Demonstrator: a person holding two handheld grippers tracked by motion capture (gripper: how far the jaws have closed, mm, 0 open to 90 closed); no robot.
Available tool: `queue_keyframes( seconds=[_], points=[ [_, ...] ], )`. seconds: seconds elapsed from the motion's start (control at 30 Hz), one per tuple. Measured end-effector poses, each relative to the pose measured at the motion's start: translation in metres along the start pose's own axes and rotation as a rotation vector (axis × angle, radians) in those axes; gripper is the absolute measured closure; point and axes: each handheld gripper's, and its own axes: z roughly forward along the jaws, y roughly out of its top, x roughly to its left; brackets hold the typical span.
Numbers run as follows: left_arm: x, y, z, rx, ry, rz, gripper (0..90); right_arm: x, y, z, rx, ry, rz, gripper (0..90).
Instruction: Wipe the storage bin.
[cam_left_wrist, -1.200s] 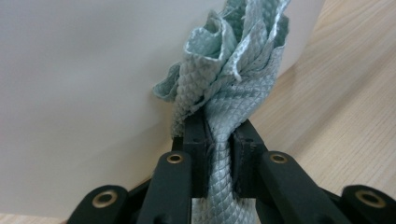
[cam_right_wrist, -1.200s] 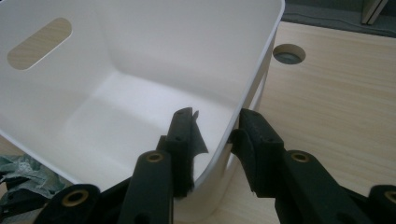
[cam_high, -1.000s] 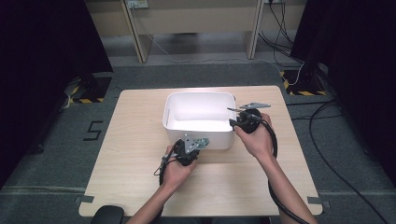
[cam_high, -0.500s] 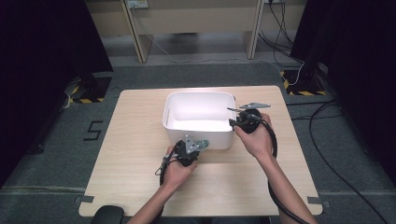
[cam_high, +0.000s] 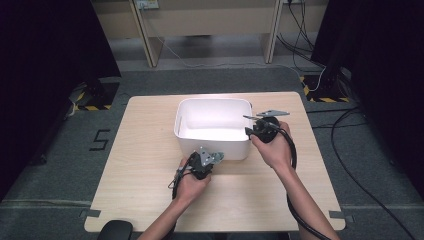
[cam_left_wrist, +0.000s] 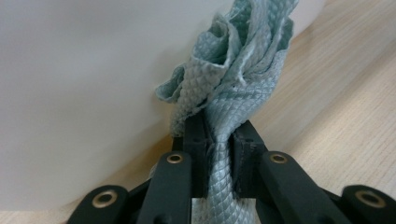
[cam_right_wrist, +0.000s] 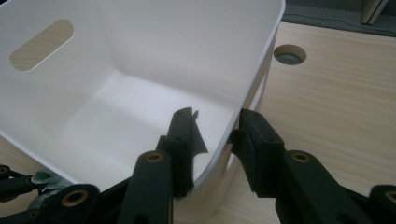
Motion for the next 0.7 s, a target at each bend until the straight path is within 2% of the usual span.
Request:
queue_keyframes(
  seconds=[0.7],
  points=[
    [-0.0042, 0.0024, 0.0053, 0.018, -0.004, 0.008, 78.8, 0.0000, 0.0001, 0.0000, 0.000, -0.003, -0.002, 67.1]
  ],
)
